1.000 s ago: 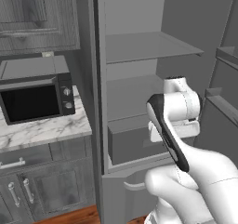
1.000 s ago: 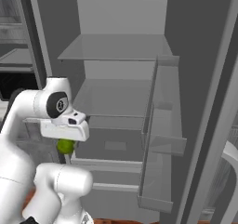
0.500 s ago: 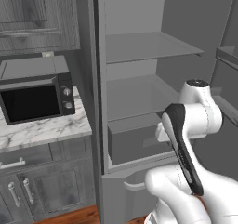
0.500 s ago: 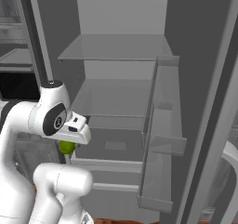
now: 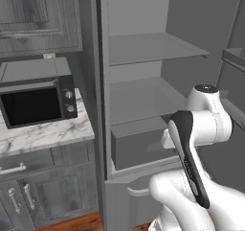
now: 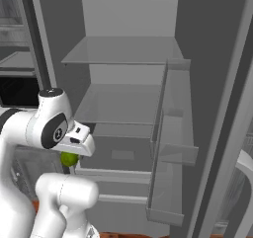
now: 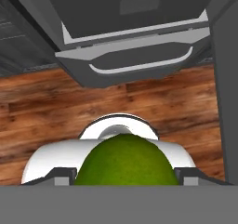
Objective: Place the cold items (mango and lime) from the fridge in one tupperware on the dining counter. Place the warm items (hot dog and kebab skewer) in the stove area in another tupperware.
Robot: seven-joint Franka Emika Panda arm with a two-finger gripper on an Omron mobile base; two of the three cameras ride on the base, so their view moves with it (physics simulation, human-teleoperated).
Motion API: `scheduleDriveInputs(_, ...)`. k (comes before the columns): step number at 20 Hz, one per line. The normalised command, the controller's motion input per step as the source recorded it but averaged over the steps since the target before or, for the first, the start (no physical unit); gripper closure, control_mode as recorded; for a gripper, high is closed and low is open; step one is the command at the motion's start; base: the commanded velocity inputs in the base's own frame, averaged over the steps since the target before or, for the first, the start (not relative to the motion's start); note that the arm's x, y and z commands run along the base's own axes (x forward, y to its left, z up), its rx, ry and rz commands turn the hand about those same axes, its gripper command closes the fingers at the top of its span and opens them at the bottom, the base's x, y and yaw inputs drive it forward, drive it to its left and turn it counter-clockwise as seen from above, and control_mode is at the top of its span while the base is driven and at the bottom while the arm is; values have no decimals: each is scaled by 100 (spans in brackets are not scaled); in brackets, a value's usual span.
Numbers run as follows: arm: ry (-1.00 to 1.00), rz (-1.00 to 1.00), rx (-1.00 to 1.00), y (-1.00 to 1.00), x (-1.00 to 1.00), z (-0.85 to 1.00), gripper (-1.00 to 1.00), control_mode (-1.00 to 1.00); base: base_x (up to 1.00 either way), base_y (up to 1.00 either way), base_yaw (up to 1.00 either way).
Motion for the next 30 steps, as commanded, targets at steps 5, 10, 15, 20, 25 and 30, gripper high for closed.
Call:
scheduleDriveInputs(5, 0, 0, 0, 0, -2, 0, 100, 100, -19, 18, -4)
scheduleDriveInputs(10, 0, 0, 0, 0, 0, 0, 100, 100, -71, 63, -42)
scheduleDriveInputs(15, 0, 0, 0, 0, 0, 0, 100, 100, -75, 33, -71)
scheduleDriveInputs(20, 0, 0, 0, 0, 0, 0, 100, 100, -64, 1, -83)
scheduleDriveInputs(25, 0, 0, 0, 0, 0, 0, 100, 100, -66, 0, -81)
scheduleDriveInputs(30, 0, 0, 0, 0, 0, 0, 100, 100, -36, 0, -83)
